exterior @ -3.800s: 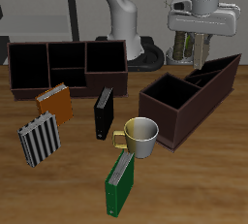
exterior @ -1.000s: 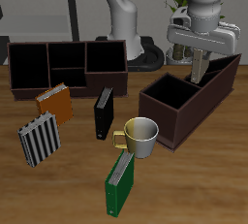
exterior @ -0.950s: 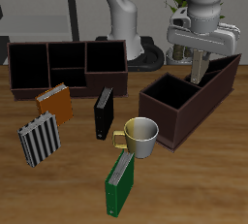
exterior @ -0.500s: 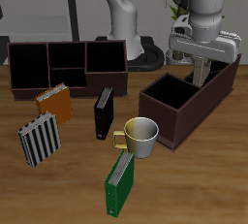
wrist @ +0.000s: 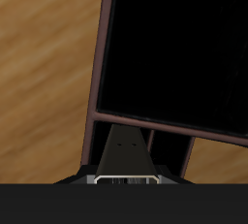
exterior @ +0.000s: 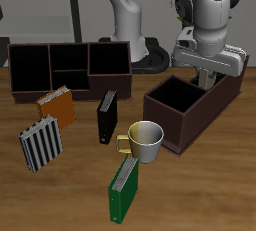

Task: Place the yellow book into the left desk caddy's back compartment

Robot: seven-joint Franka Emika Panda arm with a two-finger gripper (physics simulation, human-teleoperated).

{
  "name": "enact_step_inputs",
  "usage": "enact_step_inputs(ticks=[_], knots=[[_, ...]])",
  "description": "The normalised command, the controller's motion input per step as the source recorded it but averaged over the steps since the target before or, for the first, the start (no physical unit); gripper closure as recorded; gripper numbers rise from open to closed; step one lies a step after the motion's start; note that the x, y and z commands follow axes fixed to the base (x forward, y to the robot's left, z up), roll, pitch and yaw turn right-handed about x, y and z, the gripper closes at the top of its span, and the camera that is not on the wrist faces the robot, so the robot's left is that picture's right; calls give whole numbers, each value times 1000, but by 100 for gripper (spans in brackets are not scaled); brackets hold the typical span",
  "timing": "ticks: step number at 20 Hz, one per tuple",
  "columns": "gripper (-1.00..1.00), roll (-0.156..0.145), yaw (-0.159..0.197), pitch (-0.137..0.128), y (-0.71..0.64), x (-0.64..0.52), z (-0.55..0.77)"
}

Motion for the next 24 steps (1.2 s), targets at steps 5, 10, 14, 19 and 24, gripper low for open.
enact_step_inputs(ticks=[5, 10, 14, 19, 24], knots=[[100, -1, -5, 4, 6, -69, -153], [-100, 11, 29, 28, 163, -150, -457], [-100, 36, -33, 32, 124, -50, -67], [-100, 8, -4, -21, -9, -96, 158], [-100, 5, 1, -12, -14, -30, 73]])
